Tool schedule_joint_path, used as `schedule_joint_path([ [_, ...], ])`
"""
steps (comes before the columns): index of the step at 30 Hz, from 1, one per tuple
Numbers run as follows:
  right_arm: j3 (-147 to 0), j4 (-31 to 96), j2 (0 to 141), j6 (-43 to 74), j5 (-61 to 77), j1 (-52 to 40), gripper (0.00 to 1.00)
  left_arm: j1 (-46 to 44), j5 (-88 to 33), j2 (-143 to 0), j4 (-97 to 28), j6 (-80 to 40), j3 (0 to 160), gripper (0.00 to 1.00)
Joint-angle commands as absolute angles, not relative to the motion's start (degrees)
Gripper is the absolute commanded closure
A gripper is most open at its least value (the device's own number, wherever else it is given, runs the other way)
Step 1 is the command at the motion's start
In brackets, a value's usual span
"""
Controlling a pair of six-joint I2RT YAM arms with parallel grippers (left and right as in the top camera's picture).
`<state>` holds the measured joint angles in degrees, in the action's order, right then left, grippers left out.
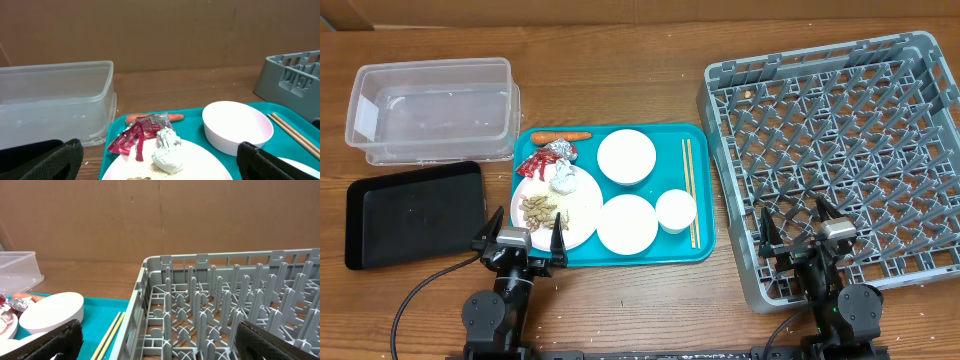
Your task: Sort waste into correct bins and load items into the dishwasher
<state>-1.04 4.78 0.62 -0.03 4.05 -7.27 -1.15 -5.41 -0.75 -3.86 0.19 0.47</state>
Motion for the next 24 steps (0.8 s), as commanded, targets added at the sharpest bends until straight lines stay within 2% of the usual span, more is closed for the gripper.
schedule_joint_path([
  [1, -0.47, 4.56, 0.19, -0.25, 3.97, -7.7, 0.0, -1.15, -5.96, -0.32, -3.88, -0.19, 0.27, 0.0],
  [15, -0.47, 4.47, 0.23, -0.21, 3.99, -7.7, 0.0, -1.15, -5.58, -0.32, -3.86, -0.21, 0.27, 0.0],
  [24, -0.49, 4.56, 0.73, 8.23, 4.01, -7.7, 0.0, -1.15, -5.76, -0.32, -3.95, -6.15, 0.3, 0.0],
])
